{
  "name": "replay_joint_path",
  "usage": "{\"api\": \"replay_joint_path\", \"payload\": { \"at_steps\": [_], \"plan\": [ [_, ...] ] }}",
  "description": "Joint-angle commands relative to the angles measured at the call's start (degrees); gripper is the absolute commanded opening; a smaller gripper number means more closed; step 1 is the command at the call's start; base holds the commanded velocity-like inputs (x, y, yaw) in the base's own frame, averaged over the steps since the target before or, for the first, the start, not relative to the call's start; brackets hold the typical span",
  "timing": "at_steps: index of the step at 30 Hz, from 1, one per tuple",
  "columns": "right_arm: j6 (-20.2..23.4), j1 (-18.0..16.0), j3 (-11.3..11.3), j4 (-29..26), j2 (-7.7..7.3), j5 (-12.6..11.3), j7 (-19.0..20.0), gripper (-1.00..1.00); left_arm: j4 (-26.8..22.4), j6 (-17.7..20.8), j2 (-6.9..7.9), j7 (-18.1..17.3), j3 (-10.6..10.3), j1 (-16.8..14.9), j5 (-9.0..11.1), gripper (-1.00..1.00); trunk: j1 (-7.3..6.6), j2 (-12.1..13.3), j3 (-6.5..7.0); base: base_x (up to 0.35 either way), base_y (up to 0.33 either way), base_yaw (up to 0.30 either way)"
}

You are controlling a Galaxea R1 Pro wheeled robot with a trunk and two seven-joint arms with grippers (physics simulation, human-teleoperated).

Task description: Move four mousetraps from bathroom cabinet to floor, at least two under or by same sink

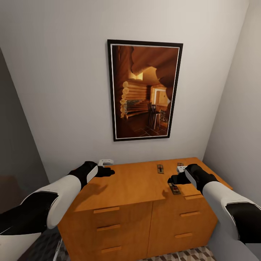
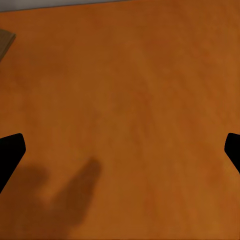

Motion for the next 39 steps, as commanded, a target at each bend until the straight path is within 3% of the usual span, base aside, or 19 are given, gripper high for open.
{"api": "replay_joint_path", "payload": {
  "at_steps": [1, 24, 39],
  "plan": [
    [0.29, -0.04, 0.47, -0.1, -0.06, -0.09, 0.23, 1.0, -0.09, 0.32, 0.02, 0.0, -0.48, -0.04, 0.59, 1.0, 0.25, -0.52, -0.3, 0.0, 0.0, 0.0],
    [3.07, -0.04, 0.88, -0.04, -0.01, -0.19, -0.05, 1.0, -0.08, 0.29, -0.05, 0.0, -0.48, -0.04, 0.58, 1.0, 0.25, -0.52, -0.3, 0.0, 0.0, 0.0],
    [5.05, -0.04, 0.51, -0.03, 0.0, -0.25, -0.46, 1.0, -0.05, 0.3, 0.02, -0.01, -0.48, -0.05, 0.66, 1.0, 3.54, -6.54, -2.99, 0.0, 0.0, 0.0]
  ]
}}
